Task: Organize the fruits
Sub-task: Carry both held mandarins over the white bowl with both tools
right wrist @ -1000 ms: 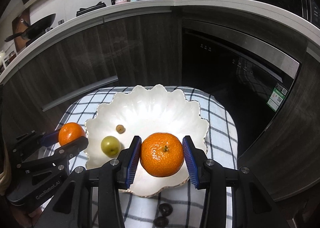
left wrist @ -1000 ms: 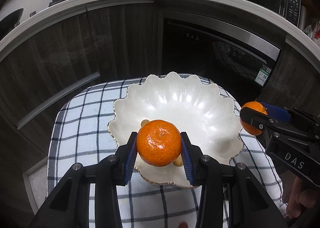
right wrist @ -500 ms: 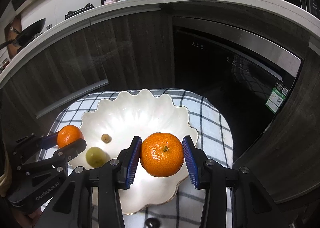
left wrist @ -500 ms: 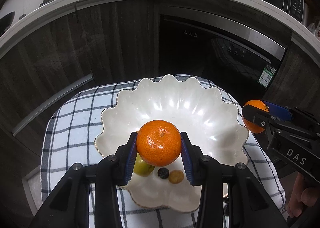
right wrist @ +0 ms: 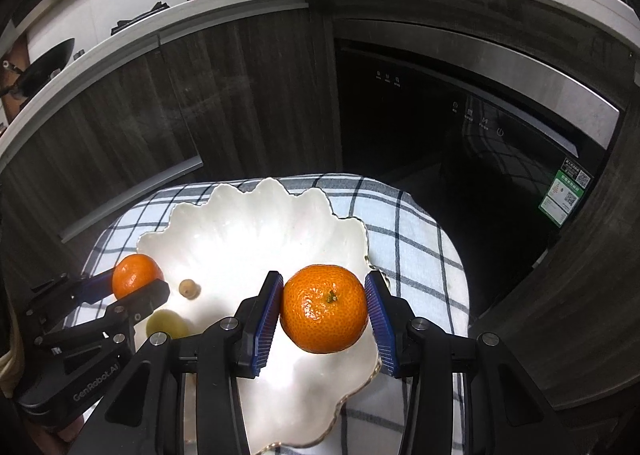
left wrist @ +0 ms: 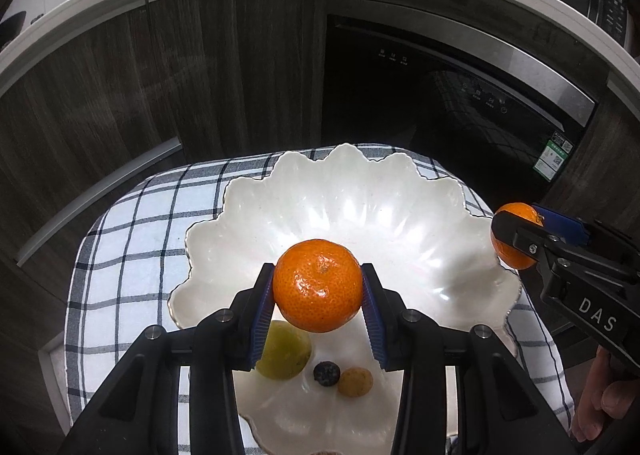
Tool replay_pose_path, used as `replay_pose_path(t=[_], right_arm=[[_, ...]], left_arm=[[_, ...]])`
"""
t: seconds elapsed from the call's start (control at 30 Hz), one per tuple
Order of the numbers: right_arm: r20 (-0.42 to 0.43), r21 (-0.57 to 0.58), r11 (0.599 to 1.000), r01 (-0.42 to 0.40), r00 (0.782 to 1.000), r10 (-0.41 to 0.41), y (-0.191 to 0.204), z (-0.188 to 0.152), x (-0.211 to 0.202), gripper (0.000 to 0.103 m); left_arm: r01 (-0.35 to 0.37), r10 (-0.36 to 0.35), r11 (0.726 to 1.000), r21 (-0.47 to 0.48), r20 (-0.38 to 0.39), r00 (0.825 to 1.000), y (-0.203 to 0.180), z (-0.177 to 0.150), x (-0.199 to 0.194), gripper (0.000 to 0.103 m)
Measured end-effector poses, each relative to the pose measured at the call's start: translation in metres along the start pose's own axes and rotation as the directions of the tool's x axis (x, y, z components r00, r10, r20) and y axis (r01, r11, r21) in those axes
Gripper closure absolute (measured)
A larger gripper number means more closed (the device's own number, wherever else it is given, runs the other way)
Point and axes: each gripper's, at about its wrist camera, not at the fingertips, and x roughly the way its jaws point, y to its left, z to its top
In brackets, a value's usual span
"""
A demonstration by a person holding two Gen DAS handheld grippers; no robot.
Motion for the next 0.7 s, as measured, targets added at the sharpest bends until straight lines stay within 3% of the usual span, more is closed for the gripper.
replay_pose_path(t=[0.6,0.7], right_arm=[[-0.040,0.013,1.000,-0.005,0.999,0.005,-0.003,0.002,0.029,0.059],[-0.030,0.013,1.000,-0.010,0.999,0.010,-0.002,0.003,0.028,0.058]], left_arm=[[-0.002,0.001,1.000,-0.006,-0.045,0.999,0.004,0.003,0.024,0.060],[-0.009,0.009,1.000,-0.001,-0.030,1.000,0.004,0.004,0.022,0.037]])
